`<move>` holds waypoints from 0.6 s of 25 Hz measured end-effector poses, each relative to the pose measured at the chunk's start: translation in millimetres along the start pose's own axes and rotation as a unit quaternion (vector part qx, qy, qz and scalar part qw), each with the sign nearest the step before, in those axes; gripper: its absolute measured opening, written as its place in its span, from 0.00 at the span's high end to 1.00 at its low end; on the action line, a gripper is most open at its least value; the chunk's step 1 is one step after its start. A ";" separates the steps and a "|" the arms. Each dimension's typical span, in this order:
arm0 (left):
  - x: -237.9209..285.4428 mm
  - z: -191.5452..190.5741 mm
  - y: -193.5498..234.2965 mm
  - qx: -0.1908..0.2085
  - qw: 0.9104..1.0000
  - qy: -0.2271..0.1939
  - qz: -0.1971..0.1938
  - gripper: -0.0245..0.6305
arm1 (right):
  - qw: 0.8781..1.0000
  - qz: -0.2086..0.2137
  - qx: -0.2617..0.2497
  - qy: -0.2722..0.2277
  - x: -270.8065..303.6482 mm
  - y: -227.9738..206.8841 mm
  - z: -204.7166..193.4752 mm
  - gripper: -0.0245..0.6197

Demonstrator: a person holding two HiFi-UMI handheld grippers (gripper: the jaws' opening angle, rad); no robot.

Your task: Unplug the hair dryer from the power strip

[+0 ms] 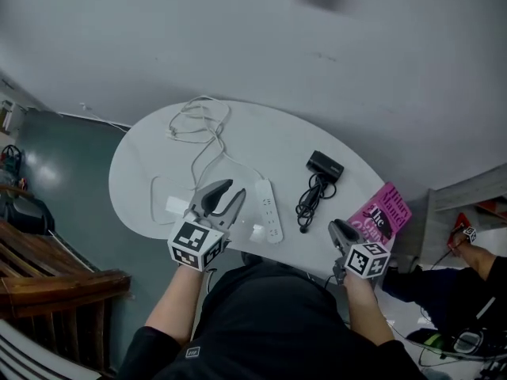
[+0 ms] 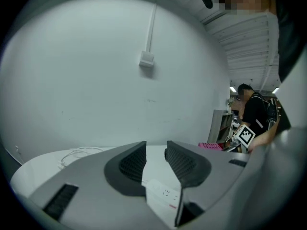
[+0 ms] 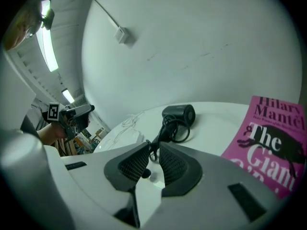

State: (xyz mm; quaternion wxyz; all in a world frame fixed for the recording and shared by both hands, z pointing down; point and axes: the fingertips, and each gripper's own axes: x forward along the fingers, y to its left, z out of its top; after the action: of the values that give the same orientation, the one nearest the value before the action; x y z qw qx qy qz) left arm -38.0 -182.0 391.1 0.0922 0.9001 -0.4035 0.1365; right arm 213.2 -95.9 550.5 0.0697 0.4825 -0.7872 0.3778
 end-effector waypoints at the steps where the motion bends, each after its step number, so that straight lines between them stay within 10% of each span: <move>1: -2.4 5.2 -1.6 0.002 1.000 -0.003 0.007 0.75 | 1.000 0.005 -0.005 -0.016 -1.3 1.4 11.1 0.84; 15: -28.4 63.7 8.8 0.017 0.998 -0.049 0.038 0.79 | 0.978 0.078 -0.154 -0.116 0.3 99.8 151.2 0.90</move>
State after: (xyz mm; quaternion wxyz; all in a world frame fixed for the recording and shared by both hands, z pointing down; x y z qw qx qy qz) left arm -51.8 -185.4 322.2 0.0519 0.8910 -0.4392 0.1029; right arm 170.6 -171.3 391.4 0.0217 0.4433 -0.8739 0.1982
